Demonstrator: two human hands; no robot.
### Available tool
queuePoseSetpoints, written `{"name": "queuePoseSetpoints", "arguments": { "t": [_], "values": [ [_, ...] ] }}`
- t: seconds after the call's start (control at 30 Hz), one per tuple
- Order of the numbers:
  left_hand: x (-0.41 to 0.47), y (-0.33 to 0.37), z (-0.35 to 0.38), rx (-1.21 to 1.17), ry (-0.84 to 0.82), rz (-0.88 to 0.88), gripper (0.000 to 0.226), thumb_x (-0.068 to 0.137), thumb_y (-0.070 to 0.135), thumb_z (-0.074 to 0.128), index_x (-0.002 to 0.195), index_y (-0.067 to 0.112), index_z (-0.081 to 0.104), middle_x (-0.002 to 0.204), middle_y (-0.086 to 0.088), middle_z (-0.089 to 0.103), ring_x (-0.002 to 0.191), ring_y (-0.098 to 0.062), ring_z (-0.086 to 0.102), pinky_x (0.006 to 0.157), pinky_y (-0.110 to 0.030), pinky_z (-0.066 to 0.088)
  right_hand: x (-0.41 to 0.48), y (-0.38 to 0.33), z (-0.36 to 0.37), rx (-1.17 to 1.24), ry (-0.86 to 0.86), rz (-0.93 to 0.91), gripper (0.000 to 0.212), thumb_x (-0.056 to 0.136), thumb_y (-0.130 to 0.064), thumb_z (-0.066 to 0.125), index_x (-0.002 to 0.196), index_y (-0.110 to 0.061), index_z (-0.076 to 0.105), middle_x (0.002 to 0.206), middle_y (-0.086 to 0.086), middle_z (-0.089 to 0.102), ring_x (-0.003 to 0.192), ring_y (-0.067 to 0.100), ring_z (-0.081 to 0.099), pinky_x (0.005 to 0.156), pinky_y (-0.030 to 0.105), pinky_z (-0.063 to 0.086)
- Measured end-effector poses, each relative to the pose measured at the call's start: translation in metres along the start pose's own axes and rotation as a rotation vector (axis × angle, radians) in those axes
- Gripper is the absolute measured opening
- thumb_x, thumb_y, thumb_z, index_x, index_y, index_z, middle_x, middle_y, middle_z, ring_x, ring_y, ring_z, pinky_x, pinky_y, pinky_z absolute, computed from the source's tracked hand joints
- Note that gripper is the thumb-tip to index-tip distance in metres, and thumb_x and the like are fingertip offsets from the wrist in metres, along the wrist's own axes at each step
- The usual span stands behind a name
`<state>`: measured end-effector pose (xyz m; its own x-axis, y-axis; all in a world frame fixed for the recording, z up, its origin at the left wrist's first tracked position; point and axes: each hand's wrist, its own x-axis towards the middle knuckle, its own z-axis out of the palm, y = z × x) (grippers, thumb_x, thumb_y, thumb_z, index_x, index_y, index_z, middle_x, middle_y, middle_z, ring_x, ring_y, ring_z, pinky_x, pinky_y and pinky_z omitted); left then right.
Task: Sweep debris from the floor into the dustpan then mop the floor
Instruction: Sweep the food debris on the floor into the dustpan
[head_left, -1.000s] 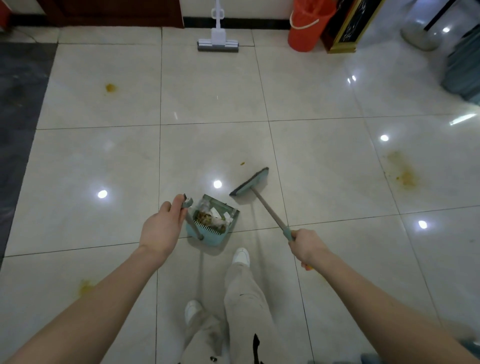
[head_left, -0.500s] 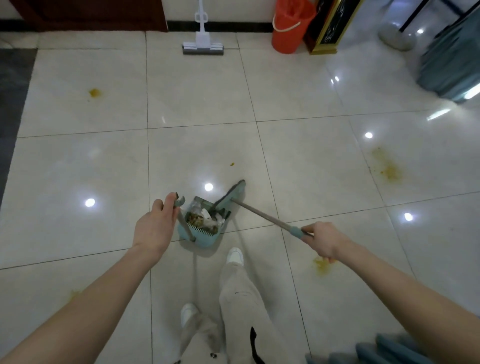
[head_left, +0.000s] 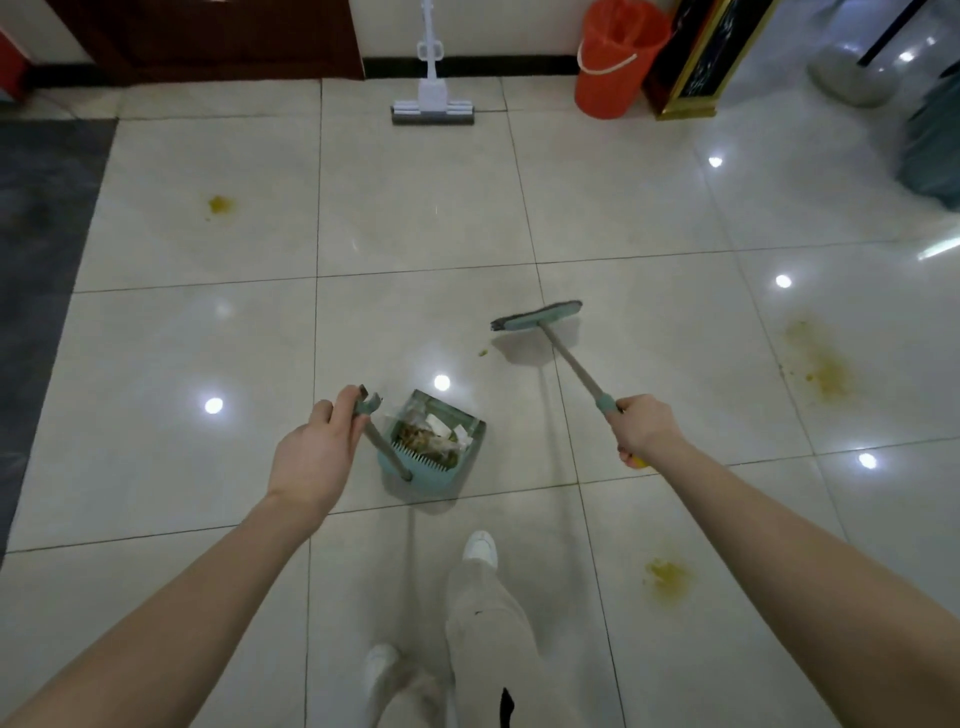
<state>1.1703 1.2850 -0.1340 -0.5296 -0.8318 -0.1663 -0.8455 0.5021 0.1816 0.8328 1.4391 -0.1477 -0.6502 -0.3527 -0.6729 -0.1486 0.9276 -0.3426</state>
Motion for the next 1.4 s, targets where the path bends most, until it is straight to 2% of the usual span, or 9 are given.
{"name": "queuePoseSetpoints", "arguments": {
  "t": [0.23, 0.37, 0.5, 0.73, 0.93, 1.03, 1.13, 1.2, 1.4],
  "values": [
    [0.064, 0.032, 0.002, -0.010, -0.002, 0.035, 0.035, 0.101, 0.035, 0.035, 0.129, 0.015, 0.040, 0.093, -0.012, 0.056, 0.060, -0.036, 0.059, 0.049, -0.039, 0.048, 0.055, -0.021, -0.022, 0.036, -0.005, 0.070, 0.029, 0.100, -0.020, 0.049, 0.077, -0.003, 0.057, 0.073, 0.012, 0.053, 0.036, 0.020, 0.049, 0.031, 0.019, 0.040],
    [0.092, 0.047, 0.003, 0.000, 0.010, 0.050, 0.034, 0.101, 0.033, 0.037, 0.129, 0.014, 0.041, 0.091, -0.012, 0.056, 0.056, -0.035, 0.057, 0.047, -0.039, 0.049, 0.069, -0.018, -0.020, 0.044, -0.051, 0.072, 0.036, 0.100, -0.022, 0.048, 0.068, -0.007, 0.052, 0.064, 0.008, 0.048, 0.036, 0.019, 0.047, 0.033, 0.019, 0.040],
    [0.106, 0.059, 0.006, -0.018, 0.023, 0.046, 0.033, 0.101, 0.028, 0.042, 0.126, 0.008, 0.048, 0.086, -0.014, 0.057, 0.049, -0.034, 0.053, 0.044, -0.038, 0.048, 0.067, -0.007, -0.006, 0.010, -0.111, 0.071, 0.029, 0.101, -0.022, 0.044, 0.093, -0.001, 0.062, 0.068, 0.010, 0.052, 0.038, 0.021, 0.049, 0.037, 0.022, 0.044],
    [0.121, 0.085, 0.013, -0.031, -0.012, 0.053, 0.031, 0.102, 0.030, 0.039, 0.126, 0.013, 0.045, 0.086, -0.010, 0.054, 0.049, -0.031, 0.051, 0.044, -0.036, 0.047, 0.028, 0.014, 0.016, -0.264, -0.197, -0.009, 0.025, 0.096, -0.010, 0.034, 0.108, -0.007, 0.055, 0.081, 0.011, 0.058, 0.043, 0.024, 0.059, 0.033, 0.025, 0.045],
    [0.116, 0.082, 0.014, -0.055, -0.011, 0.062, 0.028, 0.101, 0.031, 0.037, 0.124, 0.015, 0.041, 0.086, -0.009, 0.051, 0.047, -0.028, 0.047, 0.041, -0.032, 0.042, -0.017, 0.059, 0.003, -0.473, -0.248, -0.115, 0.025, 0.100, -0.021, 0.040, 0.122, -0.015, 0.051, 0.074, -0.002, 0.051, 0.047, 0.010, 0.050, 0.031, 0.017, 0.035],
    [0.112, 0.083, 0.013, -0.064, -0.014, 0.071, 0.031, 0.101, 0.032, 0.038, 0.127, 0.014, 0.042, 0.088, -0.012, 0.052, 0.048, -0.030, 0.048, 0.042, -0.034, 0.042, -0.029, 0.071, -0.010, -0.436, -0.269, -0.114, 0.023, 0.101, -0.023, 0.041, 0.119, -0.019, 0.053, 0.075, 0.001, 0.056, 0.042, 0.012, 0.053, 0.030, 0.018, 0.039],
    [0.109, 0.082, 0.010, -0.061, -0.041, 0.063, 0.038, 0.100, 0.037, 0.039, 0.131, 0.015, 0.040, 0.093, -0.013, 0.053, 0.054, -0.032, 0.052, 0.046, -0.036, 0.046, -0.027, 0.072, -0.031, -0.318, -0.202, -0.118, 0.021, 0.101, -0.034, 0.044, 0.110, -0.023, 0.060, 0.068, 0.001, 0.060, 0.032, 0.011, 0.051, 0.031, 0.023, 0.044],
    [0.108, 0.082, 0.009, -0.061, -0.066, 0.055, 0.042, 0.098, 0.041, 0.042, 0.133, 0.017, 0.037, 0.097, -0.012, 0.052, 0.059, -0.031, 0.055, 0.049, -0.037, 0.049, -0.024, 0.071, -0.041, -0.218, -0.152, -0.080, 0.022, 0.099, -0.040, 0.047, 0.110, -0.028, 0.063, 0.062, 0.002, 0.059, 0.028, 0.008, 0.049, 0.032, 0.021, 0.042],
    [0.107, 0.079, 0.012, -0.066, -0.097, 0.047, 0.042, 0.099, 0.033, 0.043, 0.136, 0.016, 0.034, 0.097, -0.016, 0.054, 0.060, -0.035, 0.058, 0.050, -0.042, 0.052, -0.015, 0.057, -0.039, -0.201, -0.128, -0.091, 0.028, 0.102, -0.036, 0.042, 0.102, -0.017, 0.062, 0.065, 0.005, 0.059, 0.033, 0.015, 0.053, 0.033, 0.024, 0.046]
  ]
}}
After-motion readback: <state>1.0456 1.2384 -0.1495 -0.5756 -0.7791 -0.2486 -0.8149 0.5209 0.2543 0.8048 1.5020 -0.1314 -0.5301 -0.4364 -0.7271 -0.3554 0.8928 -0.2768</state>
